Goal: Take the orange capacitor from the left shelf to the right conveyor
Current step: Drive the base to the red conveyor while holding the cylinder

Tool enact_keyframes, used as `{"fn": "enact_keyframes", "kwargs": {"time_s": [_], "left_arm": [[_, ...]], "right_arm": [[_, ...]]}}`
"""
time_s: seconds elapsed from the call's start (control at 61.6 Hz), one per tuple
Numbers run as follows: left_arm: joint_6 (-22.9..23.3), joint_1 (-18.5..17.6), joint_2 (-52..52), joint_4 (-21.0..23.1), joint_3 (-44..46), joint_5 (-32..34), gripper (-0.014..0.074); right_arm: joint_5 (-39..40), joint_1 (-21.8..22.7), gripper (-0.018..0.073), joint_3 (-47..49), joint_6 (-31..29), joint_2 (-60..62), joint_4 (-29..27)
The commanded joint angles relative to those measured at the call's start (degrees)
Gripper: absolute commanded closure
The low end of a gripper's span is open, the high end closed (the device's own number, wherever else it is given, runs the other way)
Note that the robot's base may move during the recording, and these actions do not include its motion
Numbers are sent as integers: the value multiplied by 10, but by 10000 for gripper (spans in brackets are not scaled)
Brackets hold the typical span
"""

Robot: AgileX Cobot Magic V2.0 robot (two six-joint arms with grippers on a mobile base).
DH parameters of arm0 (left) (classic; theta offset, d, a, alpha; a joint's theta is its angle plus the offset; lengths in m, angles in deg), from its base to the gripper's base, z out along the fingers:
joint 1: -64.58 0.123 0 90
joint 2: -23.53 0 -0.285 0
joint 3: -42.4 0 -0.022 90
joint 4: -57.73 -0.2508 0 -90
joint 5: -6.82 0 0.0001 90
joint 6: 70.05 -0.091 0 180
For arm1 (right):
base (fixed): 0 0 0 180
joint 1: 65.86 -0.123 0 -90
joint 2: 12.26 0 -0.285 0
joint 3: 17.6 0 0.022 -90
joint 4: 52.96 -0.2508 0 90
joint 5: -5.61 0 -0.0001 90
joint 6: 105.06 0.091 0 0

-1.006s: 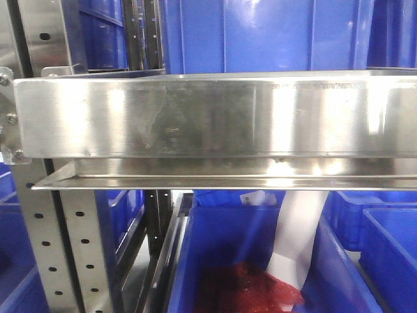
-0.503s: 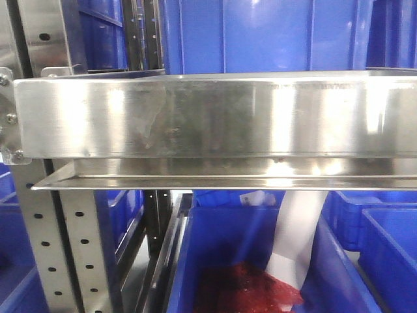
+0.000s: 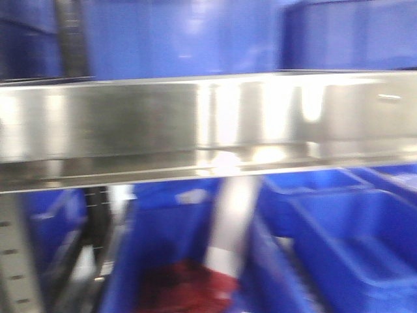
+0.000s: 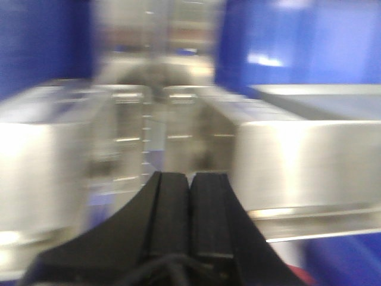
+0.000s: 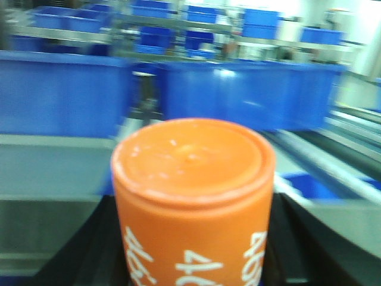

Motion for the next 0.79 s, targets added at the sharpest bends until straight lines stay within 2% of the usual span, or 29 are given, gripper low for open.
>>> {"fn": "enact_keyframes", "kwargs": {"time_s": [0.0,0.779], "left_arm": [[1,-4,7,1,2,51,723],[1,-3,7,1,2,51,723]], "right_arm": [[49,4,502,16,-2,-8,3],[49,4,502,16,-2,-8,3]]}}
